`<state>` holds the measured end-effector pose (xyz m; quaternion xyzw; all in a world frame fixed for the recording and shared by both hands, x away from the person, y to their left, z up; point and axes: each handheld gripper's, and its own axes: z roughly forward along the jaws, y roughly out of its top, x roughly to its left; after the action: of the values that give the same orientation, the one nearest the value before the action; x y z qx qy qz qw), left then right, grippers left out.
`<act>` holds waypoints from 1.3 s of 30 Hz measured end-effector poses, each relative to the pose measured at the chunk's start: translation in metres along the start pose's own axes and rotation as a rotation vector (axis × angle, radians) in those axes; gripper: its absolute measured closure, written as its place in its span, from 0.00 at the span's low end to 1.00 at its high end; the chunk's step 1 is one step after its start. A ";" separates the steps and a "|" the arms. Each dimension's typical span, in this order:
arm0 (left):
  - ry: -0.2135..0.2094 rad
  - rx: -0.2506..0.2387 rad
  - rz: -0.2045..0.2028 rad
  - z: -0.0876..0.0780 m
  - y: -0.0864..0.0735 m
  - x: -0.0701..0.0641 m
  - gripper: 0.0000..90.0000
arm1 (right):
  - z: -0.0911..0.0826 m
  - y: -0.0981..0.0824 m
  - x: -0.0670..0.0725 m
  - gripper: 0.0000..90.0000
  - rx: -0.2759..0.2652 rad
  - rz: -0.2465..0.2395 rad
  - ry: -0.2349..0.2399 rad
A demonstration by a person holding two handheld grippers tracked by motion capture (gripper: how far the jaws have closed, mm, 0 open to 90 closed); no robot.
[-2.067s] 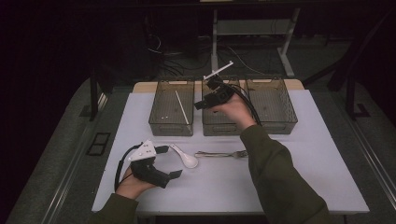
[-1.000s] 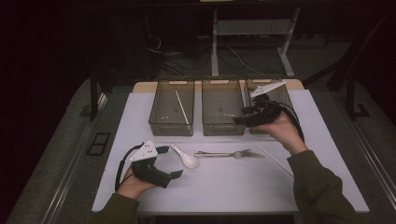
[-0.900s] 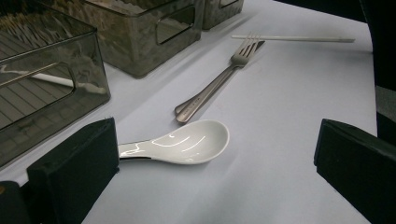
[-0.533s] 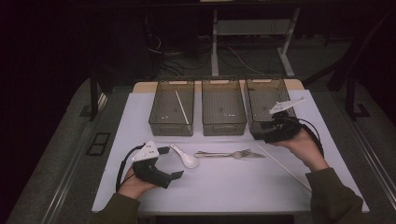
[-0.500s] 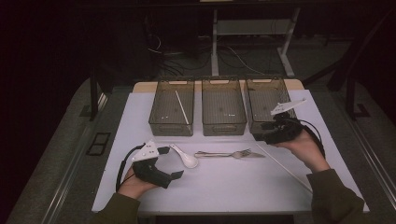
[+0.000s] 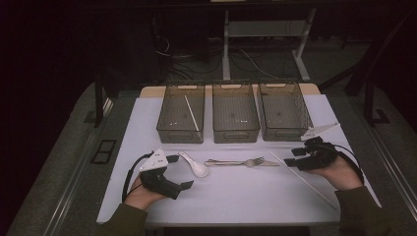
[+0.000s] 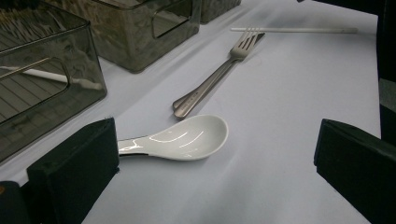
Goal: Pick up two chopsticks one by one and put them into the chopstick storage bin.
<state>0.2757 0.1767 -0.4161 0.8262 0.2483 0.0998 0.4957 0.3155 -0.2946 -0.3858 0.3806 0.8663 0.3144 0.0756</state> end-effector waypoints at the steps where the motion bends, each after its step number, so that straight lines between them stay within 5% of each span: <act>1: 0.001 -0.001 -0.002 0.000 0.000 0.000 0.00 | -0.002 -0.005 0.001 0.54 0.017 -0.004 -0.011; 17: 0.004 0.003 -0.001 0.000 0.000 0.000 0.00 | 0.001 -0.025 0.004 0.72 0.225 -0.040 -0.061; 39: 0.005 0.003 0.000 -0.001 0.000 0.001 0.00 | 0.008 -0.047 0.003 0.86 0.400 -0.015 -0.067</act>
<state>0.2758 0.1776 -0.4158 0.8269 0.2497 0.1017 0.4936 0.2874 -0.3131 -0.4201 0.3918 0.9114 0.1227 0.0298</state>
